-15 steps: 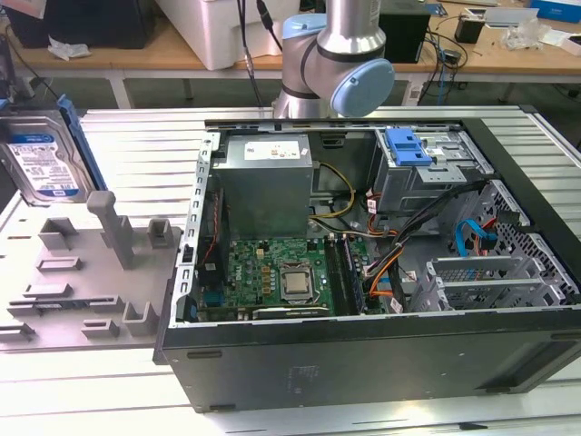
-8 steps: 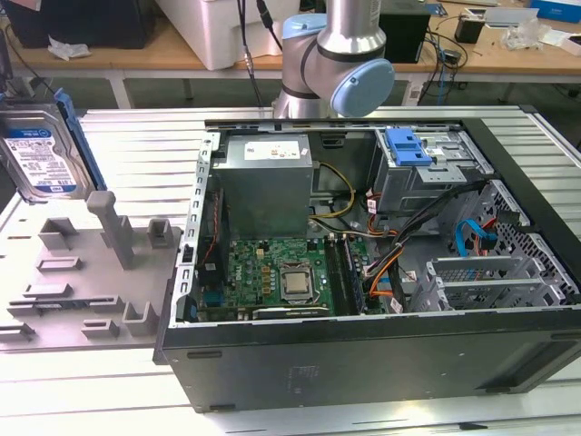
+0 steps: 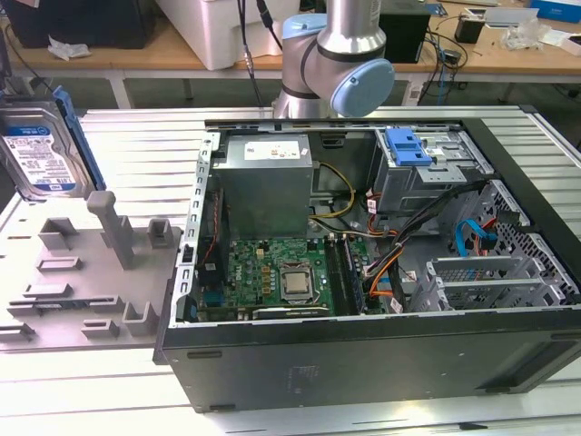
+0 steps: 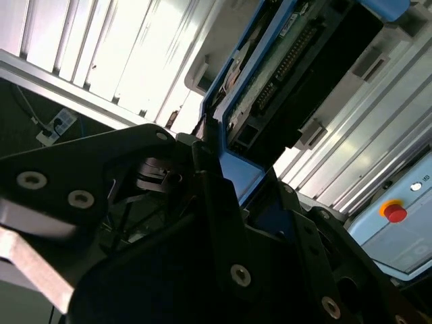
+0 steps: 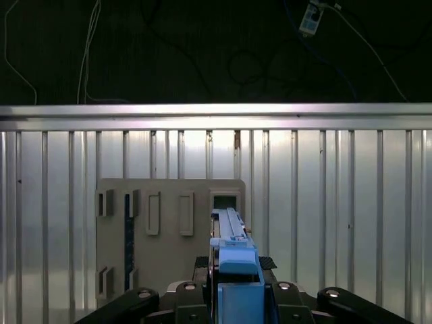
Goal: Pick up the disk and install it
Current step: 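Pick up the disk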
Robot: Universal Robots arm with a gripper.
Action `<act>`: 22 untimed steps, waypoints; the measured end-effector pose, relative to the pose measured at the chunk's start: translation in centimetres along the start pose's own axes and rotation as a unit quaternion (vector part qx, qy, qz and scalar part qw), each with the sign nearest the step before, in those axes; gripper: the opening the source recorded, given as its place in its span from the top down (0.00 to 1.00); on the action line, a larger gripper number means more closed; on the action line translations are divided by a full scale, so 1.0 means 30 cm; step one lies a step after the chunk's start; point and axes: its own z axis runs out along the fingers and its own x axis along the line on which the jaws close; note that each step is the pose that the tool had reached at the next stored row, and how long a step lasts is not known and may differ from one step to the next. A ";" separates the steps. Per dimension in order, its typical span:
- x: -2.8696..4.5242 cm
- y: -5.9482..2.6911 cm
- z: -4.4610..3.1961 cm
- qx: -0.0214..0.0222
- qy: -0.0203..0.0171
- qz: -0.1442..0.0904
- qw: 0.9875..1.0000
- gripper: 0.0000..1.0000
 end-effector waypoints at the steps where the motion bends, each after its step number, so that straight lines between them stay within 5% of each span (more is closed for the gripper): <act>1: 0.000 0.000 -0.005 0.000 0.000 0.000 1.000 0.63; 12: 0.004 0.001 -0.090 0.000 -0.005 0.000 1.000 0.63; 15: 0.006 0.002 -0.130 0.000 -0.008 0.000 1.000 0.63; 22: 0.007 0.002 -0.167 0.000 -0.013 0.000 1.000 0.63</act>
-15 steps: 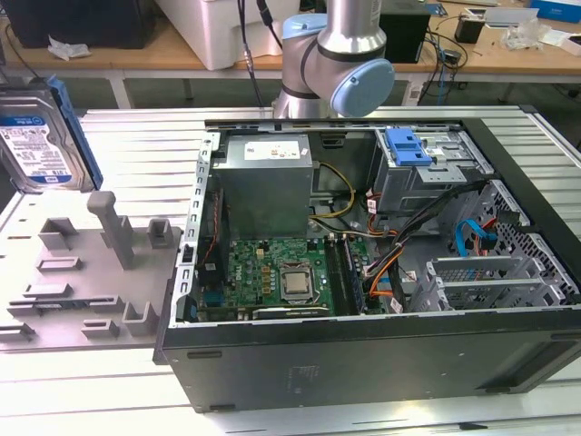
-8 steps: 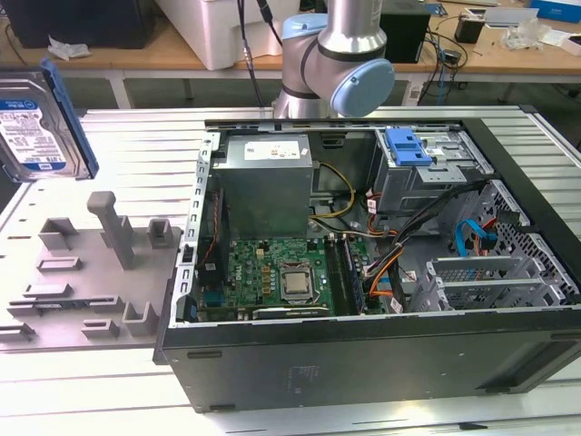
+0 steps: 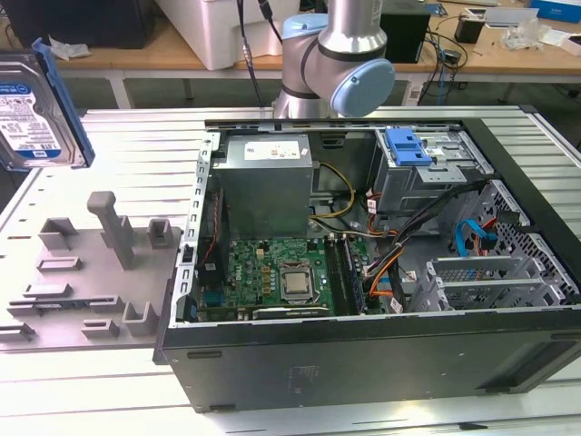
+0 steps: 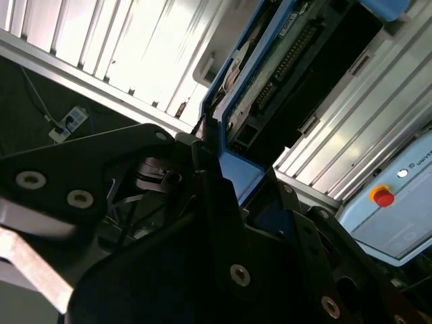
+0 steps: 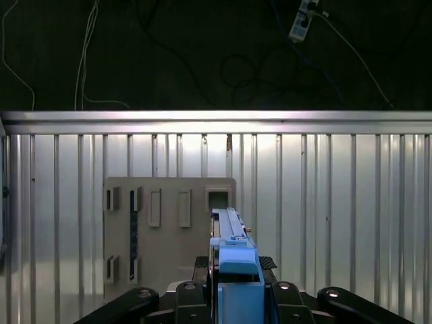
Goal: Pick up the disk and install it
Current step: 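Pick up the disk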
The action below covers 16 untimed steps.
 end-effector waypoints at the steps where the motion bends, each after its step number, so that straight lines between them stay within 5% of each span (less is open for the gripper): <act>1: 0.000 0.000 -0.005 0.000 -0.001 0.000 1.000 0.63; 10: 0.001 0.001 -0.075 0.000 -0.001 0.000 1.000 0.63; 16: 0.002 0.001 -0.084 0.000 -0.002 0.000 1.000 0.63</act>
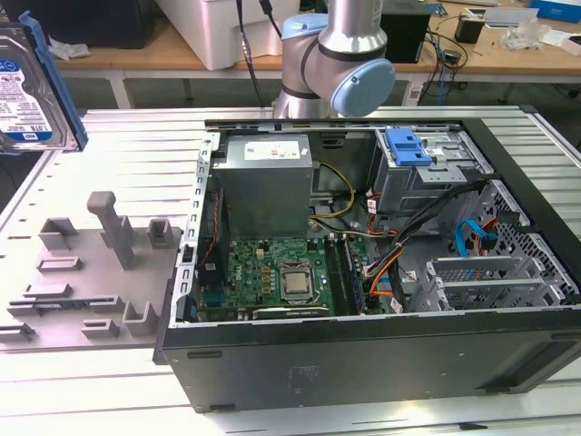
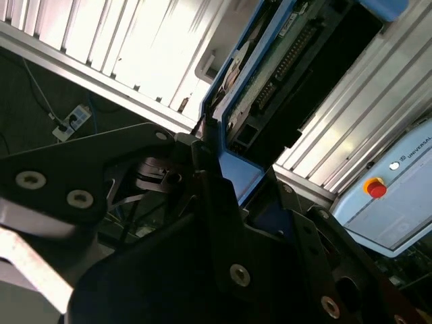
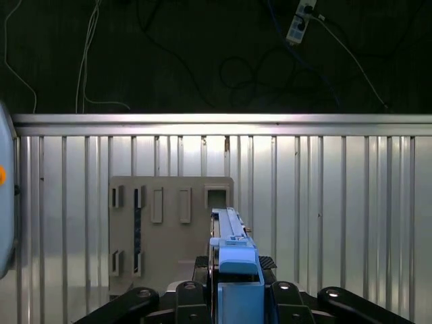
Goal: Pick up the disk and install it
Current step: 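Pick up the disk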
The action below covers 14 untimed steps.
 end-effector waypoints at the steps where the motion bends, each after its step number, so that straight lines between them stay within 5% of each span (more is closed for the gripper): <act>1: 0.001 0.000 0.000 0.000 0.000 0.000 1.000 0.63; 14: 0.034 -0.061 -0.027 0.000 0.000 0.000 1.000 0.63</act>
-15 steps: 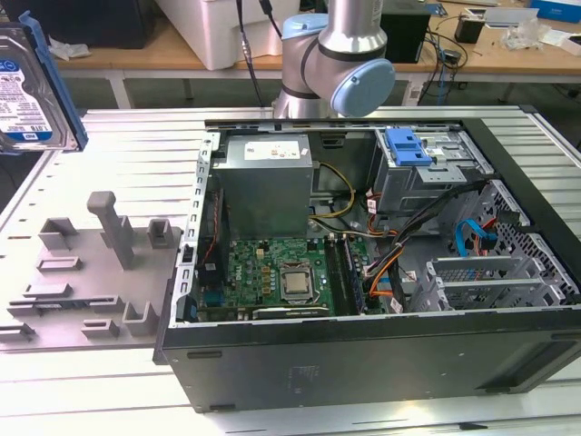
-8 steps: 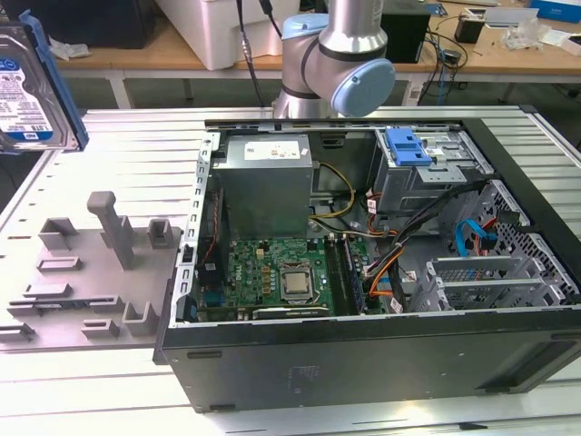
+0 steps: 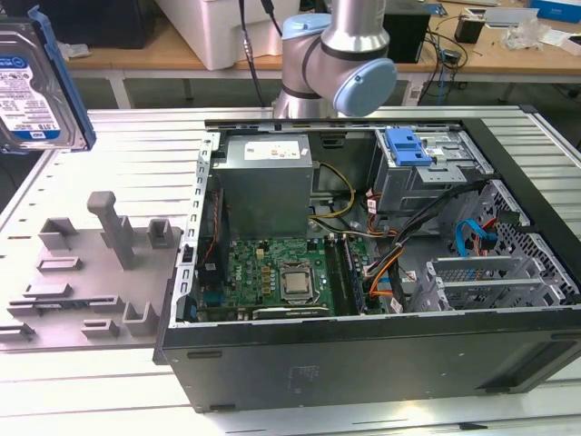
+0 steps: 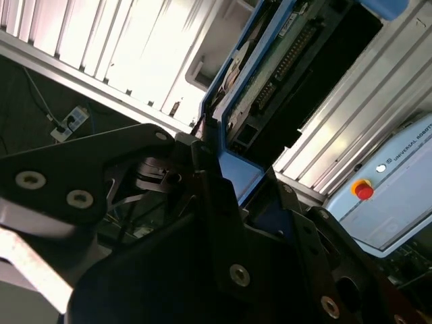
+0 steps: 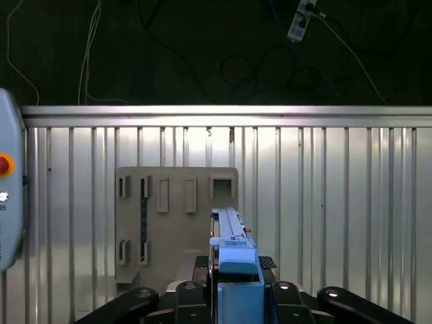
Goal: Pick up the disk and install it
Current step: 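Pick up the disk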
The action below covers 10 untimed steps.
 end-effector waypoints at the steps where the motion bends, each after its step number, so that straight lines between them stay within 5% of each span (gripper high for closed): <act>1: 0.007 -0.013 -0.005 0.000 0.000 0.000 1.000 0.63; 5: 0.026 -0.052 -0.016 0.000 0.000 0.000 1.000 0.63; 10: 0.085 -0.183 -0.039 0.000 0.000 0.000 1.000 0.63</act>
